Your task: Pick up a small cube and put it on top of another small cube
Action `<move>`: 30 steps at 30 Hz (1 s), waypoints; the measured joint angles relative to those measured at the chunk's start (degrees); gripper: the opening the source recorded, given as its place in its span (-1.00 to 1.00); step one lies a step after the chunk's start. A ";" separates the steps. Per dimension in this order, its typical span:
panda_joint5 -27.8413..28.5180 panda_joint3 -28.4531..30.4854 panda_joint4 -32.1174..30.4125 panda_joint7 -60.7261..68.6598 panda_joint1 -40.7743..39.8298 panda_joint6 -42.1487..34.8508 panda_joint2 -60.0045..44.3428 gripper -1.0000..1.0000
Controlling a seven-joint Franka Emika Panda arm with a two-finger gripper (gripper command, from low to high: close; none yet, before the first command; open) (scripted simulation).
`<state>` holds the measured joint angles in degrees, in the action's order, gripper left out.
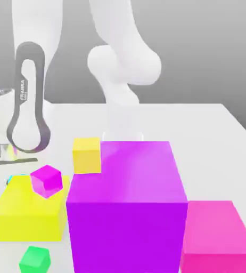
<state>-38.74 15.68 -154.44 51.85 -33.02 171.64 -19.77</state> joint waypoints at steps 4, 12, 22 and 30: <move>3.69 4.24 -0.82 -2.88 3.45 -1.50 2.23 -1.00; 25.82 20.44 -4.63 -20.03 13.76 -8.35 13.77 -1.00; 29.74 14.27 4.34 -38.87 21.87 -31.38 27.15 -1.00; 37.78 -1.49 12.59 -55.60 28.87 -51.22 39.95 -1.00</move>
<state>-0.96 14.20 -141.84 -3.75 -4.15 120.42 20.18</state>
